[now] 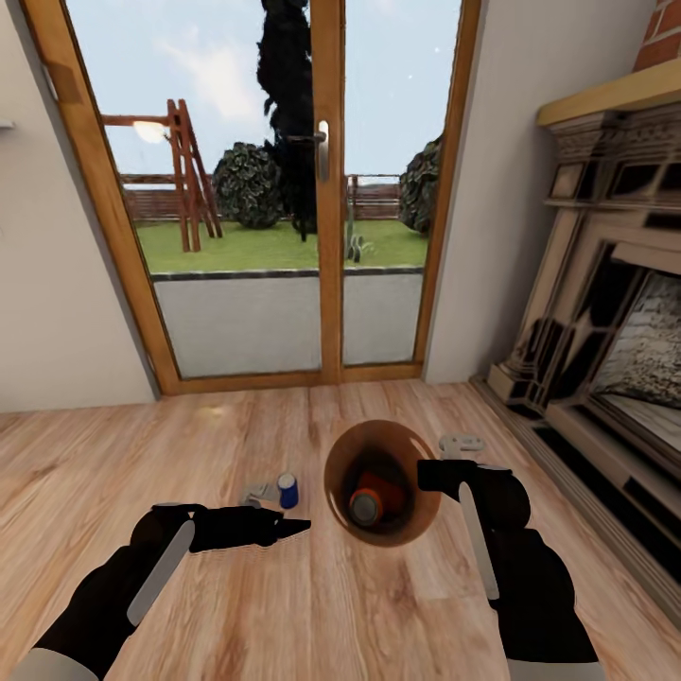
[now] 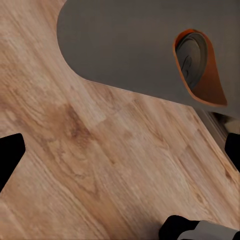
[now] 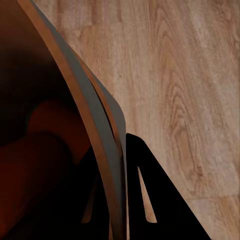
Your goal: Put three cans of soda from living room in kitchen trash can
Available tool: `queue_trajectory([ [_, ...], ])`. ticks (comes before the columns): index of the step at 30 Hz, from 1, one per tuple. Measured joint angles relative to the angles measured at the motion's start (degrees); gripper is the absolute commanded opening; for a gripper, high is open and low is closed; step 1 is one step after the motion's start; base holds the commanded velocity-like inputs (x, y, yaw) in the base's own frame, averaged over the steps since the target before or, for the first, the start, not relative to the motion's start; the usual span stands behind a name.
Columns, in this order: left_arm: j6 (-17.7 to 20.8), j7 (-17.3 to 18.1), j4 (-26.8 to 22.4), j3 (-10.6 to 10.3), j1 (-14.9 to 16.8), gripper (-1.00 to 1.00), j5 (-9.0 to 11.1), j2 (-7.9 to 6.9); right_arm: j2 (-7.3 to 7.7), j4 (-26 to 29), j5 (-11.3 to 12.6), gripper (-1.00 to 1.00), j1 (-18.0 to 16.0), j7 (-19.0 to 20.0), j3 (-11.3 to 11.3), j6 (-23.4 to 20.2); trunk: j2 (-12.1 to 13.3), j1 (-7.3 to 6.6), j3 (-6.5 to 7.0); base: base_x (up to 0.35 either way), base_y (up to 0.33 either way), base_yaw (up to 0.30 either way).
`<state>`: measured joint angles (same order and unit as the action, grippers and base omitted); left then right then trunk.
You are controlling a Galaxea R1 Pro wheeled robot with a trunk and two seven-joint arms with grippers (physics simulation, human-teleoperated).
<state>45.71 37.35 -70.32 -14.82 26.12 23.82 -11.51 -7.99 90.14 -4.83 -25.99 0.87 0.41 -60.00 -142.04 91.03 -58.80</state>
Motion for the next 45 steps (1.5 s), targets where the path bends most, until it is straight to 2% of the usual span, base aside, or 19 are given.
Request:
queue_trajectory([
  [45,-0.03,0.0,0.0,-0.02,-0.02,1.0,0.0,0.0,0.0,0.0,0.0,-1.0,0.0,0.0,0.02,0.0,0.0,0.0,0.0,0.337,0.0,0.0],
])
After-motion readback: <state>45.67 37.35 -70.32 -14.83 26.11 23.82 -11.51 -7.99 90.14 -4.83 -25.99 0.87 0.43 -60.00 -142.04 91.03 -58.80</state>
